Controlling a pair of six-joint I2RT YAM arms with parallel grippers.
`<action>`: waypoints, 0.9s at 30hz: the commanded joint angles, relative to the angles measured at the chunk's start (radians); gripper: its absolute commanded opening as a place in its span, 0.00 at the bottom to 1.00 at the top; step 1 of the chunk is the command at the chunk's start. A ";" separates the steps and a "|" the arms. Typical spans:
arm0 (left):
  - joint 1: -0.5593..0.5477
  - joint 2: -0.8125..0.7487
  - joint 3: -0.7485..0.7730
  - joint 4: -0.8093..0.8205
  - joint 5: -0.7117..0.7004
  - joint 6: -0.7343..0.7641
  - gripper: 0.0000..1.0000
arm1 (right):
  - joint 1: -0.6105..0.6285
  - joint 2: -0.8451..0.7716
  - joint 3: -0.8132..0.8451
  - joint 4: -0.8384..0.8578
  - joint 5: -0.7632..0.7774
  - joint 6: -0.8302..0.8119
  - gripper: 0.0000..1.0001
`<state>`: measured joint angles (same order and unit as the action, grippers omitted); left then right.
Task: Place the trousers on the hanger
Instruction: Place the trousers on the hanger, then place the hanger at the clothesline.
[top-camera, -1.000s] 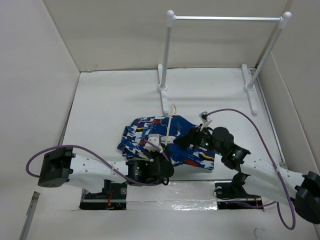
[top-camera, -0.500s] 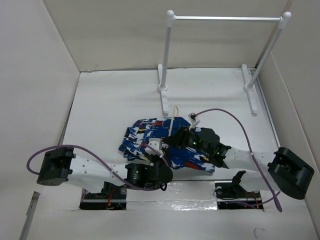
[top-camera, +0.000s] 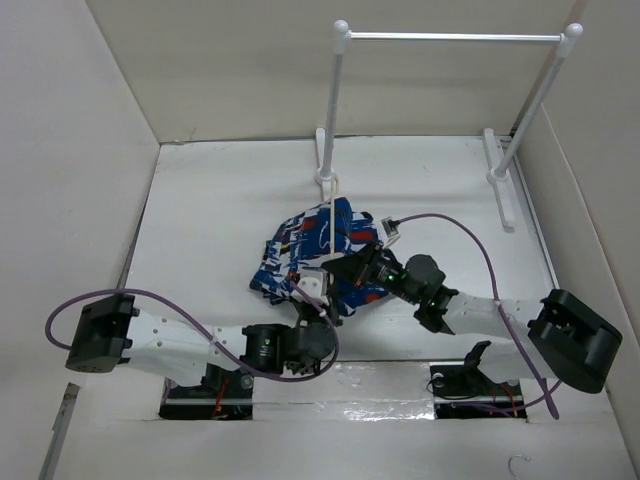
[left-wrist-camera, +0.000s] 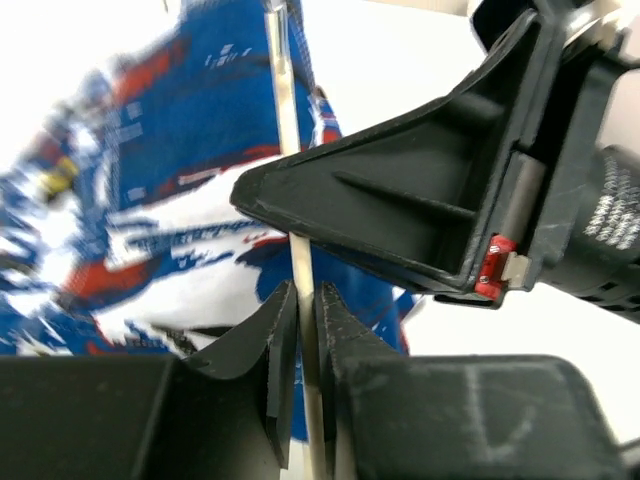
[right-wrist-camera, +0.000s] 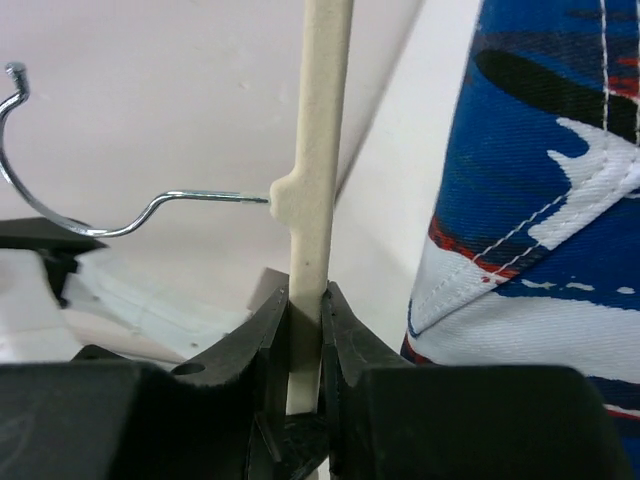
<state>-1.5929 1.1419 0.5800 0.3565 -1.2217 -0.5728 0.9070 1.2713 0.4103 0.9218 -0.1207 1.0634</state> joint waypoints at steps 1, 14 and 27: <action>0.008 -0.053 0.136 0.259 0.049 0.198 0.08 | -0.023 0.023 0.071 0.211 -0.126 0.064 0.00; 0.106 -0.212 0.250 0.256 0.280 0.358 0.62 | -0.239 0.054 0.297 0.276 -0.250 0.257 0.00; 0.116 -0.553 0.130 0.072 0.180 0.286 0.62 | -0.451 0.092 0.458 0.233 -0.361 0.306 0.00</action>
<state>-1.4834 0.6262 0.7219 0.4850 -1.0058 -0.2714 0.4877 1.3922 0.7391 0.9794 -0.4427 1.3720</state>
